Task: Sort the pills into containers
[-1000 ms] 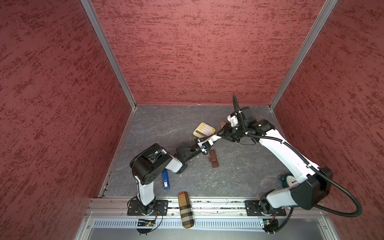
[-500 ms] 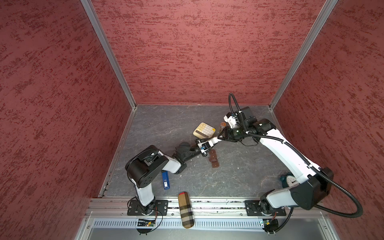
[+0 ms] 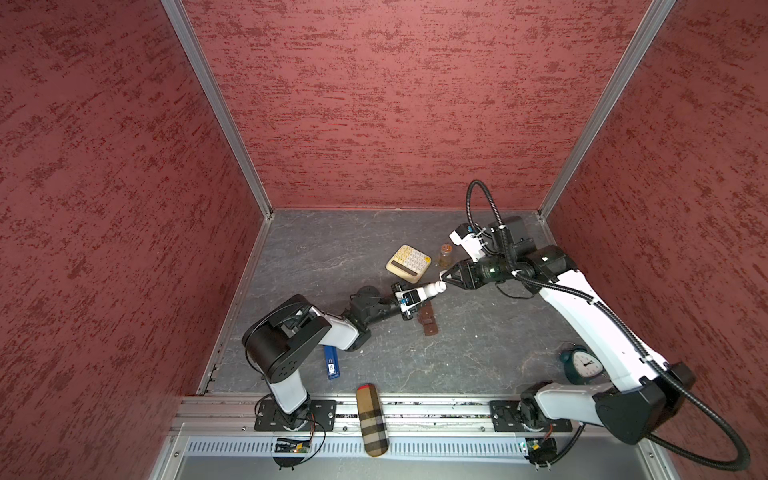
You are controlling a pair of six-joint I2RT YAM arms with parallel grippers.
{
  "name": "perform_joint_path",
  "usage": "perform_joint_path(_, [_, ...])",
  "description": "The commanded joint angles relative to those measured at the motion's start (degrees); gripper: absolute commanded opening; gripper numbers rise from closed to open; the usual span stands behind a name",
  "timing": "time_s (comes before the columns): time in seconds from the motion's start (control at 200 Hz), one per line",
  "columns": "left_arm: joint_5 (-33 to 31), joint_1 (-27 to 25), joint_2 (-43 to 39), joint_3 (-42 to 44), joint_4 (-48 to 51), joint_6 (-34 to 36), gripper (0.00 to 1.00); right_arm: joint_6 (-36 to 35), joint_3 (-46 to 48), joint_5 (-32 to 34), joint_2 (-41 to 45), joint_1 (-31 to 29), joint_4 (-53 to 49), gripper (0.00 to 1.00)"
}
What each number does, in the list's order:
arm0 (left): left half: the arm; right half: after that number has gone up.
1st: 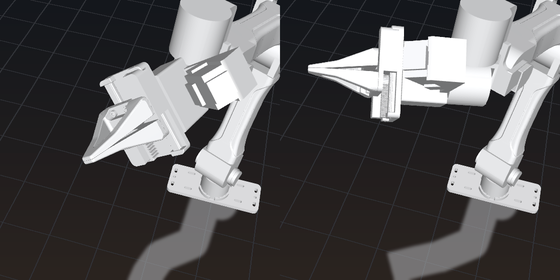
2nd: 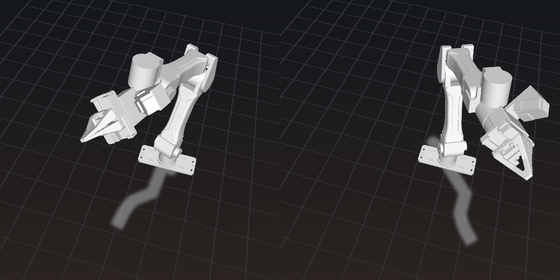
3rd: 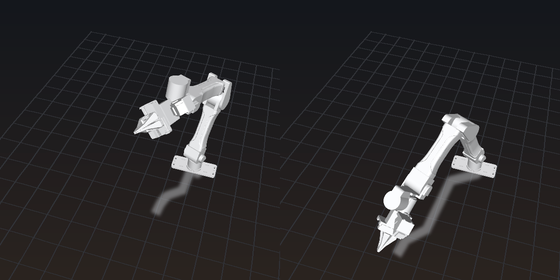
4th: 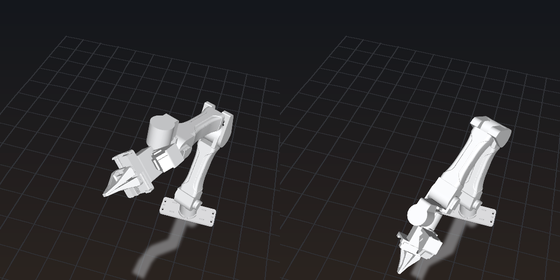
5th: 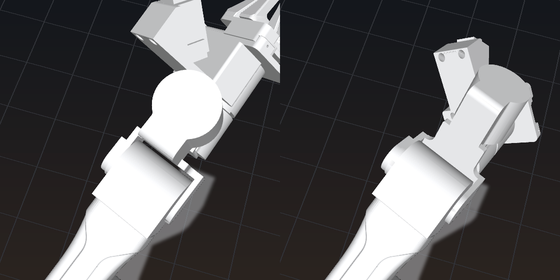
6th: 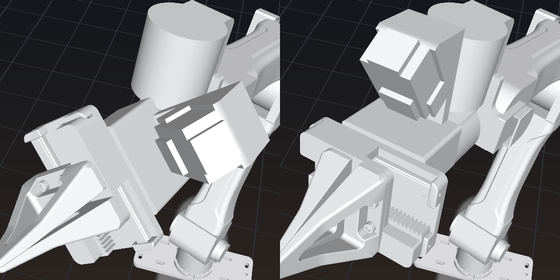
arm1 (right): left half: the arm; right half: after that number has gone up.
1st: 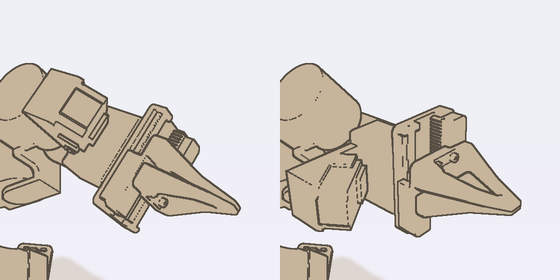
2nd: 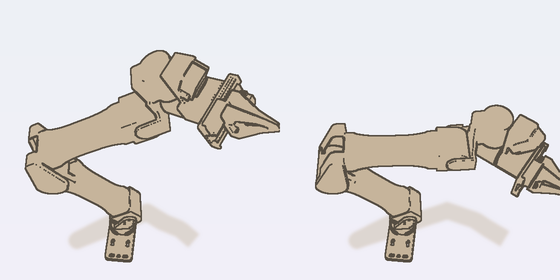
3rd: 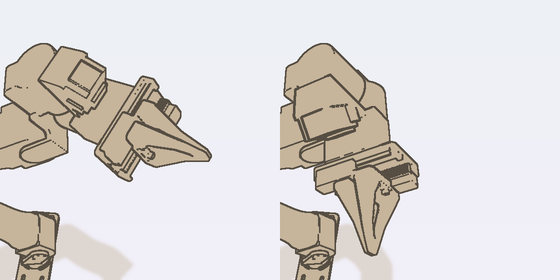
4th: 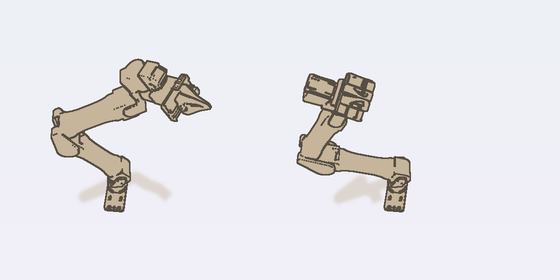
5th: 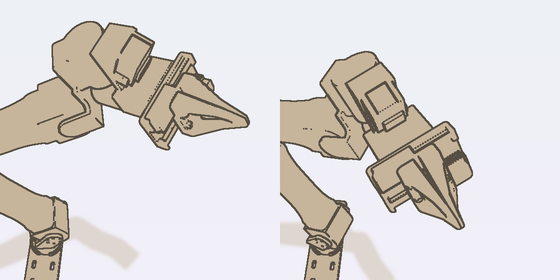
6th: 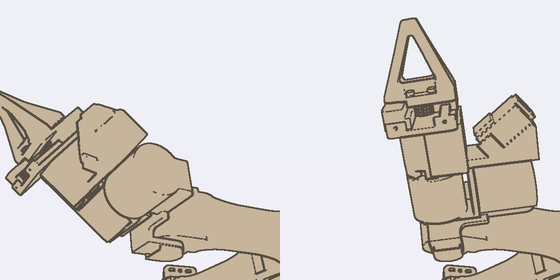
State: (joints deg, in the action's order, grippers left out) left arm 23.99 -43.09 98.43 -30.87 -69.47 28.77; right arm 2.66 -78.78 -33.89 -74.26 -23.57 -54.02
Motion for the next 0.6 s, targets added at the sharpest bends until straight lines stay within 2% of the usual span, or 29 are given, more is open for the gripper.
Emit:
perform_joint_path(0.0, [0.5,-0.2,-0.7,0.8,1.1,-0.8,0.0,-3.8,-0.5,-1.9,1.6,1.3,0.8,0.33])
perform_joint_path(0.115, [-0.2,-0.2,-1.7,1.9,0.8,-1.4,0.0,-0.4,-0.7,3.9,0.3,3.3,-1.1,0.33])
perform_joint_path(0.26, [-1.7,-0.2,-4.2,4.4,0.1,-2.5,0.0,6.3,2.1,15.3,-1.8,5.0,-1.7,0.35])
perform_joint_path(0.421, [-4.0,-0.6,-8.0,7.8,0.2,-3.6,0.0,12.7,11.9,23.6,-1.3,5.2,5.9,0.35])
perform_joint_path(0.591, [-6.5,-1.8,-12.5,10.1,2.8,-3.6,0.0,17.6,20.2,28.6,-3.7,5.2,12.8,0.35])
